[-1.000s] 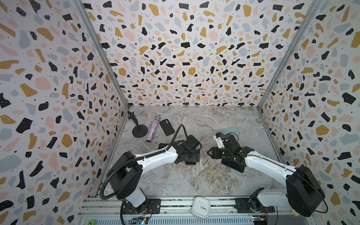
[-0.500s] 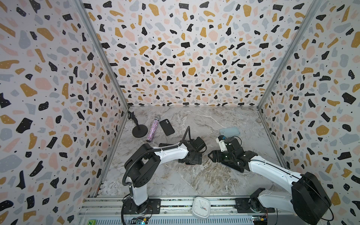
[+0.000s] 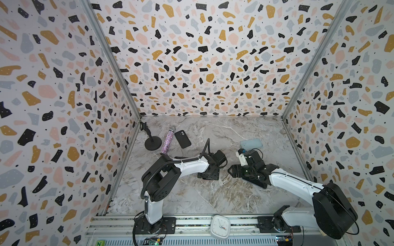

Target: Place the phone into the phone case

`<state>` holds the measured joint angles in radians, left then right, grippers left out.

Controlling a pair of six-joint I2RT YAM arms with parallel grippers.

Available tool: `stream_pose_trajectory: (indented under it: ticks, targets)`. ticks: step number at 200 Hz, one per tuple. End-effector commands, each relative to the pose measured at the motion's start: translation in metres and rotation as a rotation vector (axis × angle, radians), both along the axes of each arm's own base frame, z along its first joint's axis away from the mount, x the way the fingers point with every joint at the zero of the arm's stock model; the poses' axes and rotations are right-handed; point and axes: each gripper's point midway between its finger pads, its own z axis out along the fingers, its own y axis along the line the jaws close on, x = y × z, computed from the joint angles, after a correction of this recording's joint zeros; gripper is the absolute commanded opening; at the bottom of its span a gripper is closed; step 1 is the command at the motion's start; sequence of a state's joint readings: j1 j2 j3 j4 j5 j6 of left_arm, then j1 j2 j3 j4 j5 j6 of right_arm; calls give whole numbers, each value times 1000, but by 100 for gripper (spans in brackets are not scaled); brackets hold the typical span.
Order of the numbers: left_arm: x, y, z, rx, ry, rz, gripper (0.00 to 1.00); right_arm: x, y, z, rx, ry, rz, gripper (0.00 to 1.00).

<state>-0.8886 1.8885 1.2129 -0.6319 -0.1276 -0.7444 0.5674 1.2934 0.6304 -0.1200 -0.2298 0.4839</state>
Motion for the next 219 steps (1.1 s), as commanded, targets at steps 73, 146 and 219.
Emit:
stream_pose_trajectory:
  ticks: [73,146,219]
  targets:
    - [82,-25,40,0,-172,-24,61,12,-11,5,-43,-17,-21,80]
    - [189,-41,57,-52,-249,20,59,10,-15,12,-39,-28,-37,80]
    - [235,-58,44,-100,-262,23,59,8,-16,17,-26,-35,-45,80]
